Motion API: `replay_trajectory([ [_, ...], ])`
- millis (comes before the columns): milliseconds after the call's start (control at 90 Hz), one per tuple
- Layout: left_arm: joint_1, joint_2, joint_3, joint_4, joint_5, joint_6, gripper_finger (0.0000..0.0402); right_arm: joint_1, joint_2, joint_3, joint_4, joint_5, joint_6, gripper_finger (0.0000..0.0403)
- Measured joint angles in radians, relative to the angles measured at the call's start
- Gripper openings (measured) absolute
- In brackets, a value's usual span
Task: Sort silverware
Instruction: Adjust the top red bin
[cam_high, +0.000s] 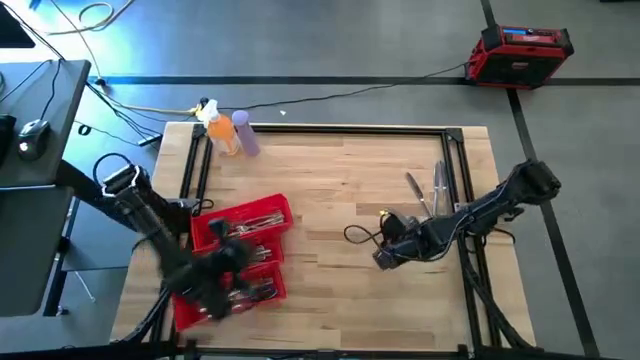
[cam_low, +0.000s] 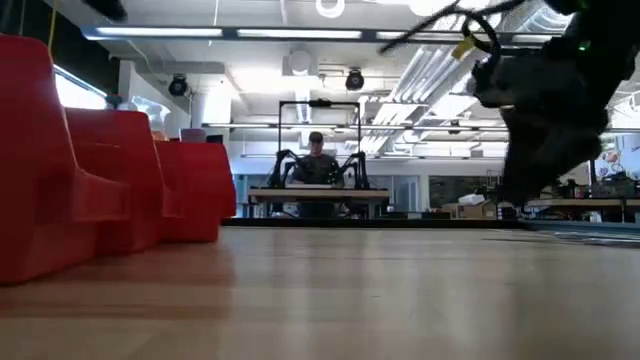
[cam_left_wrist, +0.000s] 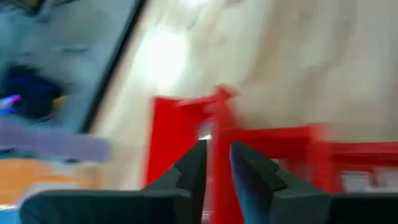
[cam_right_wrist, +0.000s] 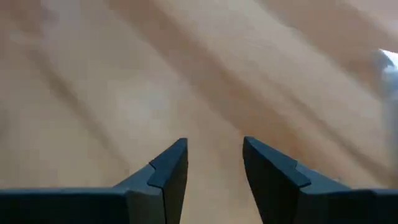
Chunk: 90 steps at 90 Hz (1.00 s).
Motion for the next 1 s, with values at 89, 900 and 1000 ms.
replay_trajectory([
  [89, 0.125, 0.001, -0.044, 0.007, 0.034, 0.129, 0.0021, 0.045, 0.021, -0.006, 0.171, 0.052, -0.055, 0.0139],
  [900, 0.334, -0.009, -0.319, 0.171, 0.602, 0.448, 0.0000, 0.171, 0.086, 0.003, 0.377, 0.172, -0.138, 0.0139],
  [1000, 0.282, -0.009, -0.319, 0.147, 0.627, 0.409, 0.0000, 0.171, 0.086, 0.003, 0.410, 0.179, -0.162, 0.0139],
])
